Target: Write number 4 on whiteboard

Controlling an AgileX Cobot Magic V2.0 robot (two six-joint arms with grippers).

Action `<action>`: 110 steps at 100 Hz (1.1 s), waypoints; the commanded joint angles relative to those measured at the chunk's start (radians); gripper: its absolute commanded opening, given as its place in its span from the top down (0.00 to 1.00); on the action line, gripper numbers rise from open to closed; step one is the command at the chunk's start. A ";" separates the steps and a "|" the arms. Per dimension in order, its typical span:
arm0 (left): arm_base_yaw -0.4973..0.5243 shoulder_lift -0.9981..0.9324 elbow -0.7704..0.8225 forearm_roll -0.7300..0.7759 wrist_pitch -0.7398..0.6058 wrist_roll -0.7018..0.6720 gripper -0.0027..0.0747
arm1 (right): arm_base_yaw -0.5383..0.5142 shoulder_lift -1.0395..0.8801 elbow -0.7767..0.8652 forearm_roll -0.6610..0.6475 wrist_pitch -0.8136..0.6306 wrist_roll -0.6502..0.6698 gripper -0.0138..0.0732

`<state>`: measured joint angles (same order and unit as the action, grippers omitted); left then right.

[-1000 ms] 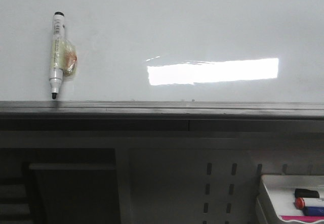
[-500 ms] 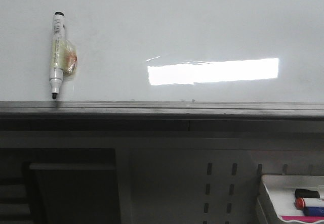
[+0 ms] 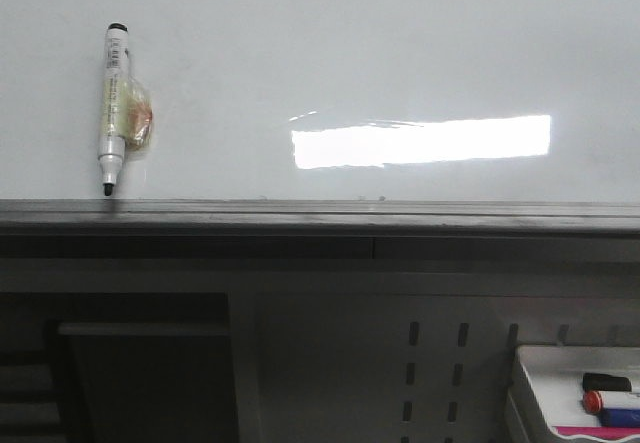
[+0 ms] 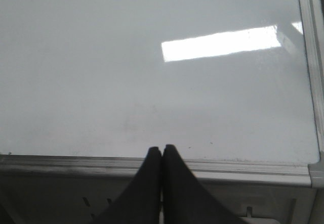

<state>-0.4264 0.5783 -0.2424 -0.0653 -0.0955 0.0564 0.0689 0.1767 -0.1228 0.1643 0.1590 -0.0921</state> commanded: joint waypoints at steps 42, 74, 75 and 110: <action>-0.154 0.430 -0.175 -0.142 -0.187 -0.001 0.50 | -0.006 0.019 -0.037 0.005 -0.067 -0.006 0.89; -0.154 0.620 -0.235 -0.162 -0.244 -0.001 0.50 | -0.006 0.019 -0.037 0.005 -0.067 -0.006 0.89; -0.154 0.623 -0.235 -0.162 -0.247 -0.001 0.50 | -0.006 0.019 -0.037 0.005 -0.067 -0.006 0.89; -0.152 0.716 -0.260 -0.187 -0.274 -0.001 0.55 | -0.006 0.019 -0.037 0.005 -0.065 -0.006 0.89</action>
<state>-0.5734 1.3082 -0.4722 -0.2372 -0.2979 0.0564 0.0689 0.1767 -0.1228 0.1648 0.1631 -0.0921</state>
